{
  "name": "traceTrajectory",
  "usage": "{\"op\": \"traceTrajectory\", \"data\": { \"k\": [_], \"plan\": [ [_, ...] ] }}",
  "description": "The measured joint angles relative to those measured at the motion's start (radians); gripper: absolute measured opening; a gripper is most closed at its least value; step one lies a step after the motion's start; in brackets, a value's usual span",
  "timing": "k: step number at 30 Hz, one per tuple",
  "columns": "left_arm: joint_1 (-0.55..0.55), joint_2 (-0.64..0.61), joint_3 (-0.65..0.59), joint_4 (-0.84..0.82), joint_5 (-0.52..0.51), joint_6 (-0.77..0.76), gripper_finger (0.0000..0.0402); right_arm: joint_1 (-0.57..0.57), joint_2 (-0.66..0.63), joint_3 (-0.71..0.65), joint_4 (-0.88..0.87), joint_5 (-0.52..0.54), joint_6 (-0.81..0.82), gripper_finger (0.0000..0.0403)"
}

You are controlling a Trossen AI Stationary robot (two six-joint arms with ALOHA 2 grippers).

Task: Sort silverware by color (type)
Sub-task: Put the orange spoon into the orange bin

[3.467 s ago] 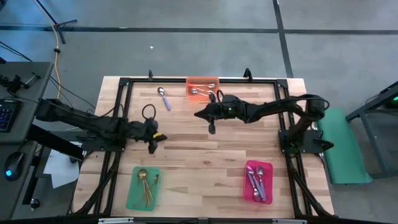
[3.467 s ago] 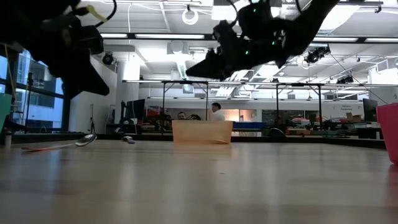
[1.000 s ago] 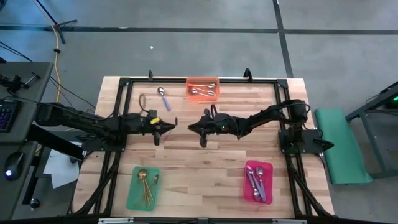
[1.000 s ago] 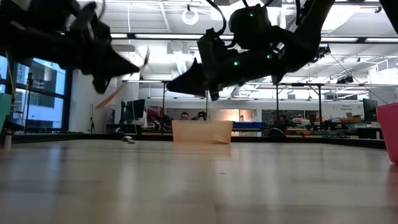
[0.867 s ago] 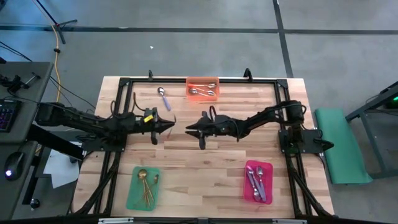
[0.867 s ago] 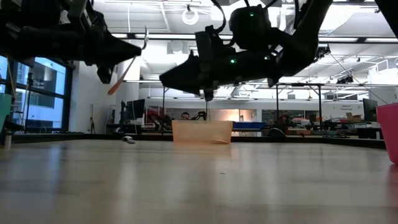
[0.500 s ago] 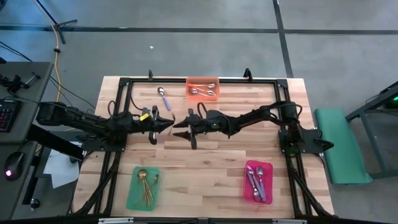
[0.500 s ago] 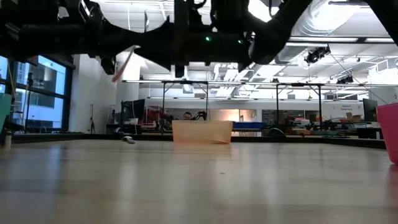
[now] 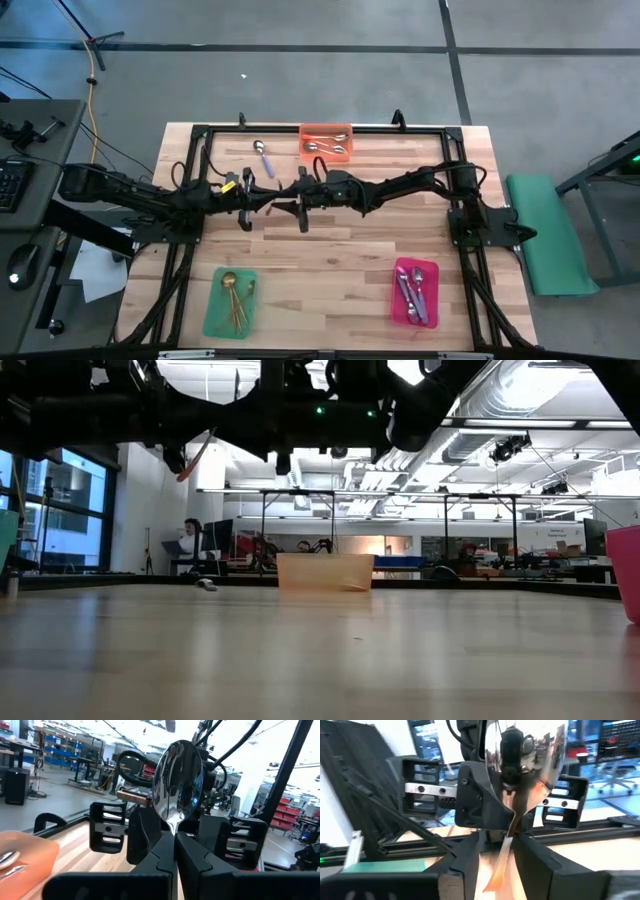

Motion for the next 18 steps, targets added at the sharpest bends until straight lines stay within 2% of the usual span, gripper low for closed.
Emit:
{"op": "traceTrajectory", "data": {
  "k": [6,13,18],
  "plan": [
    [0.000,0.000,0.000,0.007,-0.003,0.008,0.0000,0.000,0.000,0.003,-0.007,0.030,-0.046,0.0101],
    [0.000,0.000,0.000,0.010,0.001,0.012,0.0000,0.002,0.000,0.003,-0.023,0.026,-0.097,0.0009],
    [0.000,0.000,0.000,0.010,0.008,0.012,0.0002,0.000,0.000,0.003,-0.024,0.047,-0.095,0.0016]
  ]
}}
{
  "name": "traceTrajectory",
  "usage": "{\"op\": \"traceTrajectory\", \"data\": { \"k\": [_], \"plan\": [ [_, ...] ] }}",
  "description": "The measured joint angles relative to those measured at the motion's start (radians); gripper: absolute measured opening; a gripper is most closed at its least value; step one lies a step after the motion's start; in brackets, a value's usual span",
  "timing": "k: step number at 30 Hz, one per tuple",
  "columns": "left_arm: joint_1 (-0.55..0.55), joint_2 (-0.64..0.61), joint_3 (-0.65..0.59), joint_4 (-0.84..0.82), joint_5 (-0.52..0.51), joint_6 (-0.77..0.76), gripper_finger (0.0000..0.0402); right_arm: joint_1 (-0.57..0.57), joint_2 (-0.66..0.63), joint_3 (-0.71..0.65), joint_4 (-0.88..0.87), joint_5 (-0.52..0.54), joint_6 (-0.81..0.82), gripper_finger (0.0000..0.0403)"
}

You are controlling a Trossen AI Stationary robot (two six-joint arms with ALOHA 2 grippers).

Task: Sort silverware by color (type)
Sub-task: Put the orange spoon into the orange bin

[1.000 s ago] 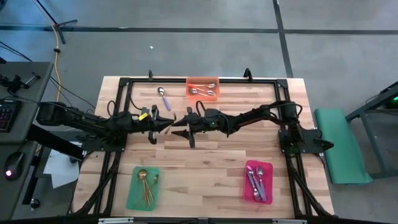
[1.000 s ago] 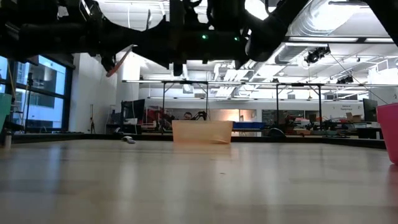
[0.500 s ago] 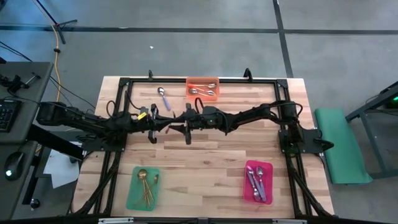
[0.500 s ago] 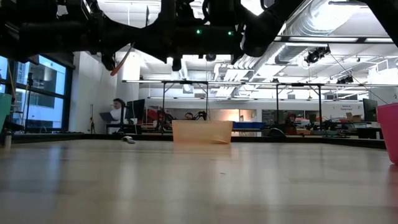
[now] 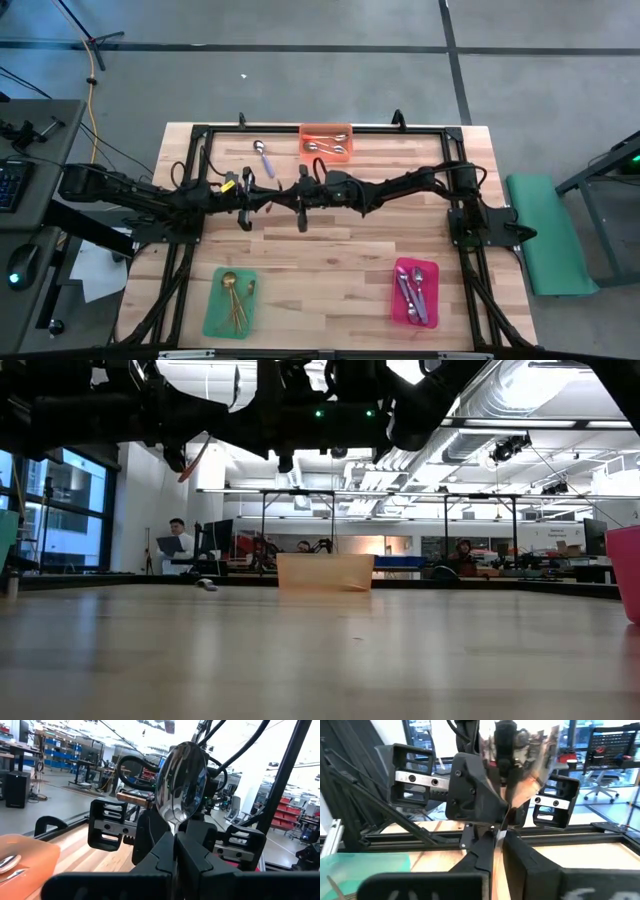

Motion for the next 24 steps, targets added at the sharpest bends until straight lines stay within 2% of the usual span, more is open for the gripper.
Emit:
{"op": "traceTrajectory", "data": {
  "k": [6,14,19,24],
  "plan": [
    [0.000,0.000,0.000,-0.004,-0.015,0.011,0.0019,-0.010,-0.001,0.000,-0.015,0.023,-0.001,0.0005],
    [0.002,-0.001,-0.001,-0.021,-0.028,0.038,0.0043,-0.032,-0.065,0.000,-0.160,0.040,-0.015,0.0001],
    [0.000,-0.001,-0.002,-0.030,-0.012,0.074,0.0050,-0.045,-0.129,0.000,-0.250,0.147,-0.056,0.0000],
    [-0.002,-0.001,-0.003,-0.089,-0.013,0.085,0.0046,-0.085,-0.215,0.000,-0.448,0.200,-0.066,0.0000]
  ]
}}
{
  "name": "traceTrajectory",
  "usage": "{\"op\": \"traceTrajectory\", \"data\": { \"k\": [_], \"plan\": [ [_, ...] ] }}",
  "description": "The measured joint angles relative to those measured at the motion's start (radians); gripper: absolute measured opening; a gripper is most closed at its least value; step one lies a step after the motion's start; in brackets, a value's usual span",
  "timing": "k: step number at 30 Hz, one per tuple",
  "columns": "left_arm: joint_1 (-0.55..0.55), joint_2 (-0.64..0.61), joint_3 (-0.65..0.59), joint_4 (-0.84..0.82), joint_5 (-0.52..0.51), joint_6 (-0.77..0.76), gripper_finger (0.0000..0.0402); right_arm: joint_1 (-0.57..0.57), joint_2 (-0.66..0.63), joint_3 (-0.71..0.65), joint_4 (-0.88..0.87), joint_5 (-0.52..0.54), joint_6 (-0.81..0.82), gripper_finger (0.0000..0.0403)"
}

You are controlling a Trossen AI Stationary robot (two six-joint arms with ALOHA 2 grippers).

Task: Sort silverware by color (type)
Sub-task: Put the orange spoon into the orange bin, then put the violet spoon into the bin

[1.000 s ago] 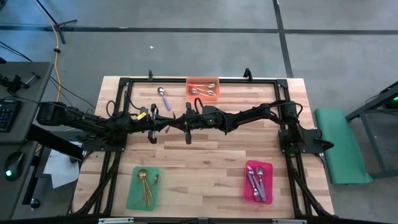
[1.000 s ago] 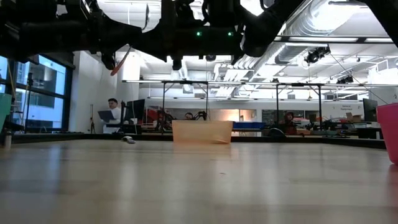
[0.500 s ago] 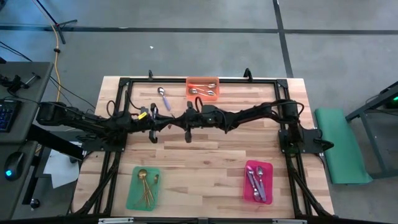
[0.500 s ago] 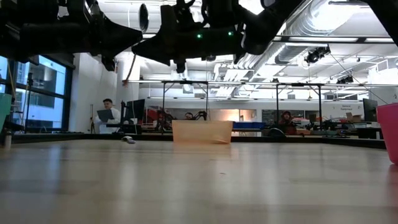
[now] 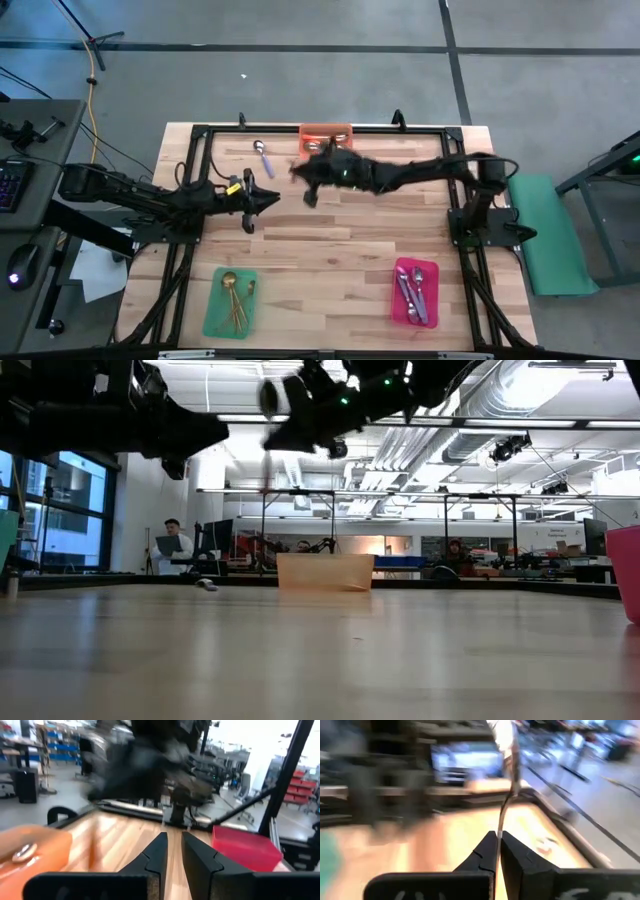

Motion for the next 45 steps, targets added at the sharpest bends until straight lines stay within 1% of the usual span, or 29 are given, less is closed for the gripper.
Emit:
{"op": "traceTrajectory", "data": {
  "k": [3,6,11,13,15,17,20,26,29,37,40,43,45],
  "plan": [
    [-0.004,0.000,0.000,-0.046,0.009,0.002,0.0034,-0.069,-0.048,0.017,-0.173,0.047,0.002,0.0000],
    [-0.014,0.000,0.000,-0.064,0.009,0.029,0.0019,-0.144,-0.046,0.108,-0.431,0.054,-0.007,0.0000],
    [-0.030,0.000,0.000,-0.063,0.009,0.052,0.0002,-0.262,0.047,0.322,-0.756,0.050,-0.100,0.0000],
    [-0.038,0.000,0.000,-0.063,0.009,0.053,0.0002,-0.303,0.104,0.397,-0.848,0.048,-0.164,0.0000],
    [-0.045,0.000,0.000,-0.063,0.009,0.053,0.0002,-0.341,0.155,0.459,-0.919,0.005,-0.235,0.0000],
    [-0.051,0.000,0.000,-0.057,0.009,0.053,0.0001,-0.377,0.209,0.507,-0.962,-0.056,-0.259,0.0000],
    [-0.059,0.000,0.000,-0.057,0.009,0.053,0.0001,-0.413,0.277,0.549,-1.002,-0.092,-0.271,0.0000],
    [-0.067,0.000,0.000,-0.072,0.008,0.053,0.0001,-0.452,0.344,0.563,-1.015,-0.161,-0.279,0.0000],
    [-0.067,0.000,0.000,-0.071,0.003,0.056,0.0000,-0.463,0.359,0.562,-1.021,-0.178,-0.286,0.0000],
    [-0.067,0.000,-0.001,-0.090,-0.004,0.083,0.0000,-0.469,0.368,0.562,-1.016,-0.166,-0.267,0.0003],
    [-0.067,0.000,0.000,-0.111,-0.022,0.094,0.0000,-0.467,0.355,0.572,-1.034,-0.153,-0.248,0.0023],
    [-0.067,0.000,-0.001,-0.129,-0.049,0.095,0.0000,-0.463,0.345,0.627,-1.078,-0.145,-0.224,0.0054],
    [-0.067,0.000,-0.017,-0.112,-0.061,0.101,0.0000,-0.457,0.342,0.671,-1.097,-0.142,-0.203,0.0075]
  ]
}}
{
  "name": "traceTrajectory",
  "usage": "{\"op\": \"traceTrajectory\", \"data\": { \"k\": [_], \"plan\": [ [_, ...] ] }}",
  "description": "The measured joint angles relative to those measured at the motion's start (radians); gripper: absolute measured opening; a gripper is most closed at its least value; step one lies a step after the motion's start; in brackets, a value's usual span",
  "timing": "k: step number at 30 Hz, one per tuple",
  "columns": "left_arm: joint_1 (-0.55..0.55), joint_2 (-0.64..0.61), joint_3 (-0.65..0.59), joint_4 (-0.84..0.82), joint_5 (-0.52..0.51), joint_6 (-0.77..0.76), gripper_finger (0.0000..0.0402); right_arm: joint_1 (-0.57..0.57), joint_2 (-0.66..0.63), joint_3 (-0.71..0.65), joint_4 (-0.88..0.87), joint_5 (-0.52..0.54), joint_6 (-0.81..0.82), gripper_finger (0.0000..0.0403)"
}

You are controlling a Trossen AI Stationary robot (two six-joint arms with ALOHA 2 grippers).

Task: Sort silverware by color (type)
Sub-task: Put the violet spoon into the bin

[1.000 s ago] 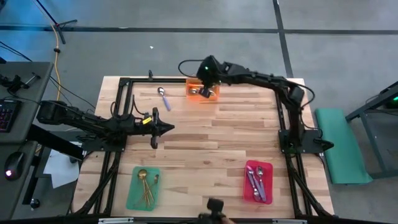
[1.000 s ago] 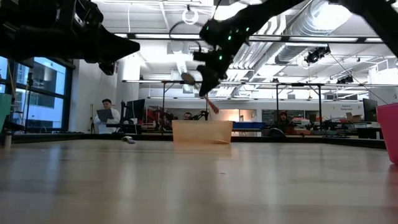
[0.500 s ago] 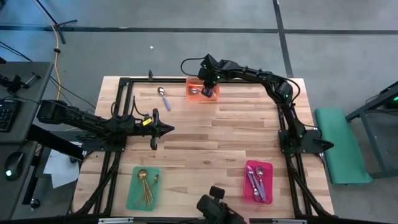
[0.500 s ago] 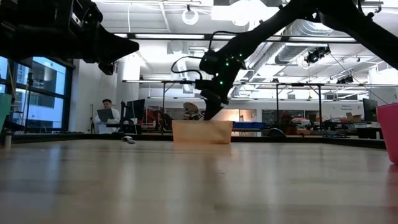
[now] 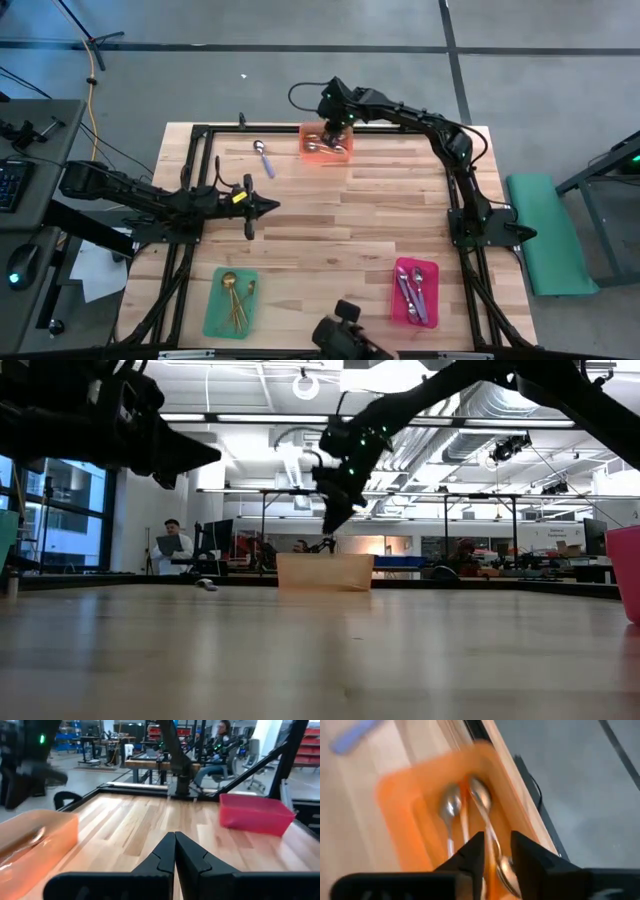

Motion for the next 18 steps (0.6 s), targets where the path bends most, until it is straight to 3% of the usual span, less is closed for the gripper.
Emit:
{"op": "traceTrajectory", "data": {
  "k": [3,8,18],
  "plan": [
    [0.000,-0.011,-0.032,0.011,-0.024,0.005,0.0000,0.028,0.000,0.054,0.004,-0.004,0.037,0.0101],
    [0.000,-0.087,-0.085,-0.002,-0.031,-0.004,0.0000,0.093,0.000,0.070,0.180,-0.044,0.123,0.0112],
    [-0.035,-0.181,-0.083,-0.010,0.024,0.078,0.0000,0.236,0.047,0.072,0.539,0.003,0.326,0.0057]
  ]
}}
